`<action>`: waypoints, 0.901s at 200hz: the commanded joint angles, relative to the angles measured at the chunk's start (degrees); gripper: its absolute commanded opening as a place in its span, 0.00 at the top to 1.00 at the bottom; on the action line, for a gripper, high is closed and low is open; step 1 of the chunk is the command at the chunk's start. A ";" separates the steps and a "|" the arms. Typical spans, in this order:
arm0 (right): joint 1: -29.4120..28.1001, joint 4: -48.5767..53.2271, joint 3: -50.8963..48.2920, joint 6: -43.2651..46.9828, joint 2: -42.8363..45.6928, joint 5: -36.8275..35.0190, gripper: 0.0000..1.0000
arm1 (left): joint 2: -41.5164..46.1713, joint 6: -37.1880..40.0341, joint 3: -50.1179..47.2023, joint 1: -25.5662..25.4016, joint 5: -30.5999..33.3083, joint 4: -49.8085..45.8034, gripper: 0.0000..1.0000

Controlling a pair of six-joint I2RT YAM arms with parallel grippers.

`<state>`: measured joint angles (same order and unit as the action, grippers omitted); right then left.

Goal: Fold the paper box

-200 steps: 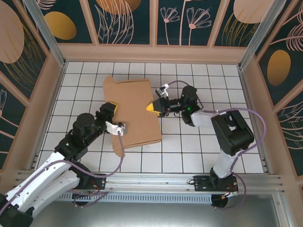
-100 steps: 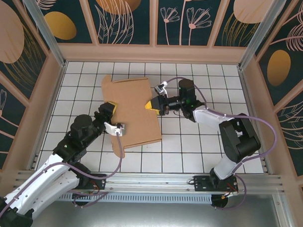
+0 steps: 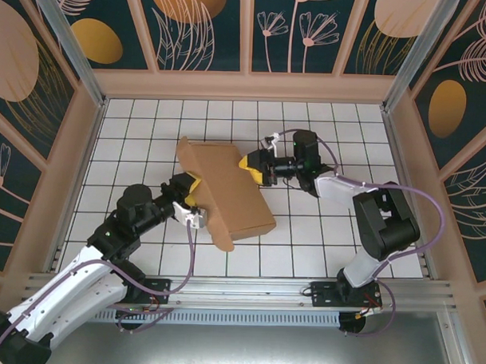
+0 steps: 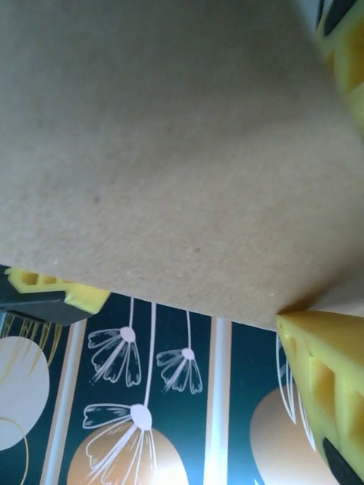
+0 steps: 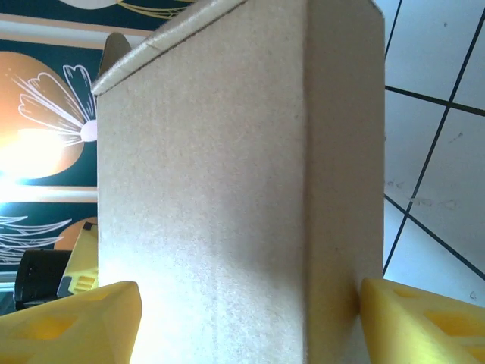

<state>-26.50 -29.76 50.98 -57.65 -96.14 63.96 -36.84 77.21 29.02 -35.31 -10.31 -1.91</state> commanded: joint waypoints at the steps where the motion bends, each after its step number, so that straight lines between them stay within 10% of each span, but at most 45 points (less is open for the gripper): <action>1: -2.11 -7.94 -1.43 -3.33 -4.54 2.47 0.29 | -1.85 -4.47 -0.09 -0.37 -5.54 -0.59 0.59; 60: -2.46 -17.46 -4.20 -4.85 -11.30 7.12 0.42 | -6.81 -6.28 0.56 -3.06 -7.54 -2.82 0.52; 111: -4.49 11.86 3.24 19.53 -13.24 3.30 0.47 | -12.62 -9.94 2.12 -4.68 -7.65 -4.57 0.42; 180: -5.55 13.51 5.41 23.46 -19.13 2.15 0.49 | -16.78 -13.34 3.98 -4.81 -5.52 -4.78 0.39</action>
<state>-29.04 -18.13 54.92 -37.78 -113.23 63.90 -51.83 67.16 31.20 -40.14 -16.47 -6.59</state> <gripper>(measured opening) 0.511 0.603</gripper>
